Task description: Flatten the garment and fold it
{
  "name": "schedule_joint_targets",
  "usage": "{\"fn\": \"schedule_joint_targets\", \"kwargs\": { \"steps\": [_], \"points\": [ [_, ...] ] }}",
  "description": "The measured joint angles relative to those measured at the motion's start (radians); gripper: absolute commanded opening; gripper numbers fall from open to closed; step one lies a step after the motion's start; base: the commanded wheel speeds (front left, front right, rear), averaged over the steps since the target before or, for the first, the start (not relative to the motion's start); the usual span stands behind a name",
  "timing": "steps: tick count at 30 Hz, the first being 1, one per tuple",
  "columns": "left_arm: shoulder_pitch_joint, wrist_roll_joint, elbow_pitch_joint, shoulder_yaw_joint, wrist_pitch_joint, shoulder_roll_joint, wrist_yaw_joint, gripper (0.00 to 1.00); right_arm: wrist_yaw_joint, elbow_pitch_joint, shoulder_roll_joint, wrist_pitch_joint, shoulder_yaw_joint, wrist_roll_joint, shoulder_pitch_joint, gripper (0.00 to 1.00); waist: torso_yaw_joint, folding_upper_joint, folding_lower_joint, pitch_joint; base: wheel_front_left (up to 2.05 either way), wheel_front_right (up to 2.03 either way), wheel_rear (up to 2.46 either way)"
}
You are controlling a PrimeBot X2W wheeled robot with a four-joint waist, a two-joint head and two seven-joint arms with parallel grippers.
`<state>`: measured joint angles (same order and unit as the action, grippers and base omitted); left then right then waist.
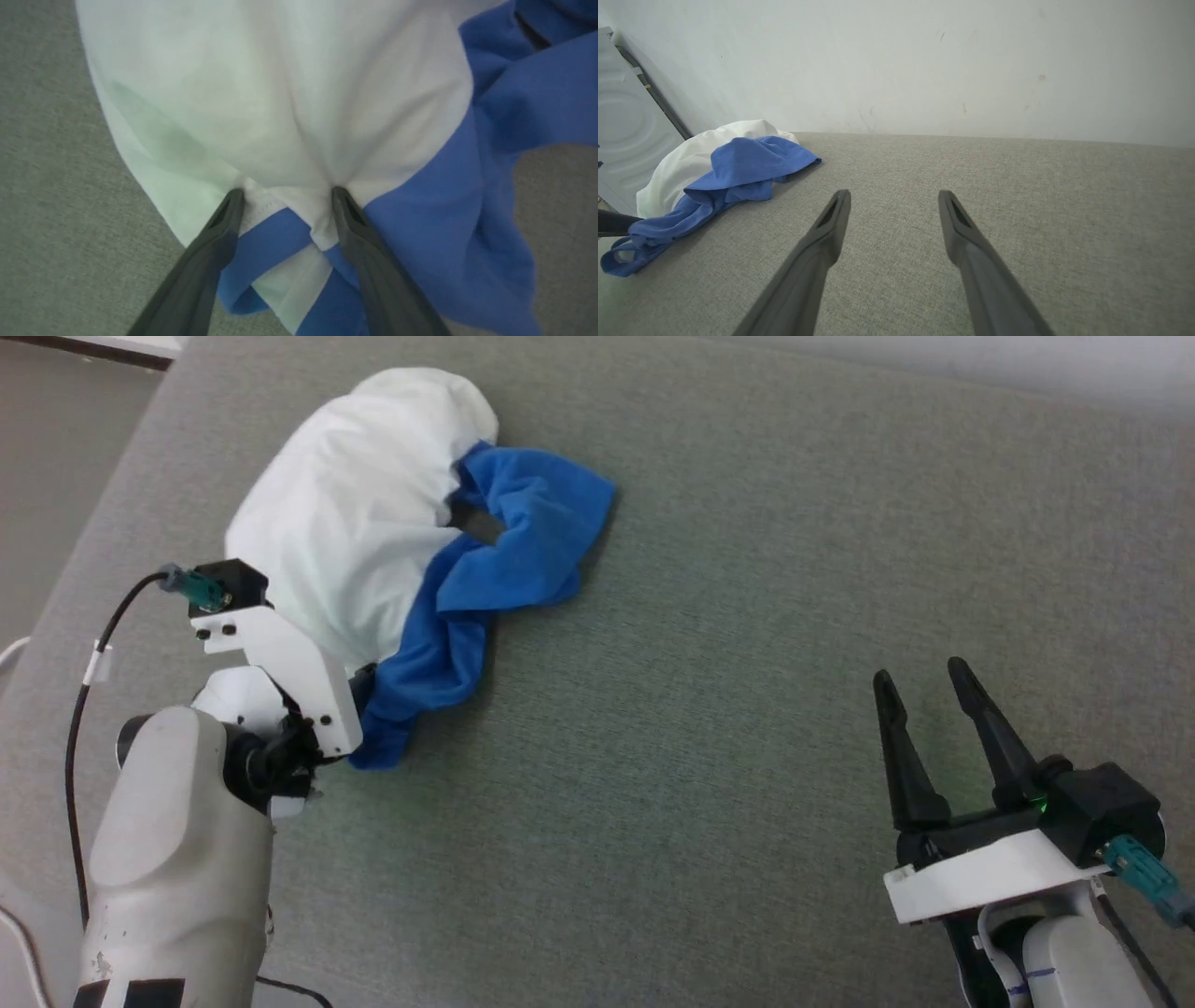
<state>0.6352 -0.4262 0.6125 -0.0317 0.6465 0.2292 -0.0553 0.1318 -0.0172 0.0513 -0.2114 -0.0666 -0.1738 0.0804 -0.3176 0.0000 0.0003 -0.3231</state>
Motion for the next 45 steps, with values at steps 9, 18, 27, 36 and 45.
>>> {"fn": "schedule_joint_targets", "kwargs": {
  "steps": [9, 18, 27, 36, 45],
  "points": [
    [-0.017, -0.011, -0.014, 0.0, -0.108, -0.004, -0.006, 0.0, 0.0, -0.009, 0.0, -0.002, -0.005, -0.004, 0.003, 1.0, 0.017, -0.0001, -0.0003, -0.019, 0.0, 0.0, 0.0],
    [0.037, 0.021, -0.095, 0.014, -0.383, 0.016, -0.008, 0.0, 0.0, -0.072, 0.0, -0.029, -0.037, -0.063, 0.007, 1.0, 0.01, -0.0001, -0.0003, 0.056, 0.0, 0.0, 0.0],
    [0.284, 0.015, -0.259, -0.073, -0.413, 0.021, -0.058, 0.0, 0.0, -0.133, -0.001, -0.045, -0.066, -0.147, 0.005, 1.0, 0.051, 0.0, -0.0005, 0.168, 0.0, 0.0, 0.0],
    [0.472, -0.012, -0.288, -0.16, -0.428, -0.003, -0.067, 0.0, 0.0, -0.123, -0.001, -0.045, -0.039, -0.171, -0.033, 1.0, 0.177, 0.0, -0.0006, 0.231, 0.0, 0.0, 0.0],
    [0.275, -0.115, -0.254, -0.304, -0.351, -0.085, -0.068, 0.0, 0.0, -0.115, 0.001, -0.045, -0.005, -0.177, -0.074, 1.0, 0.276, 0.0, -0.0003, 0.267, 0.0, 0.0, 0.0]
  ]
}}
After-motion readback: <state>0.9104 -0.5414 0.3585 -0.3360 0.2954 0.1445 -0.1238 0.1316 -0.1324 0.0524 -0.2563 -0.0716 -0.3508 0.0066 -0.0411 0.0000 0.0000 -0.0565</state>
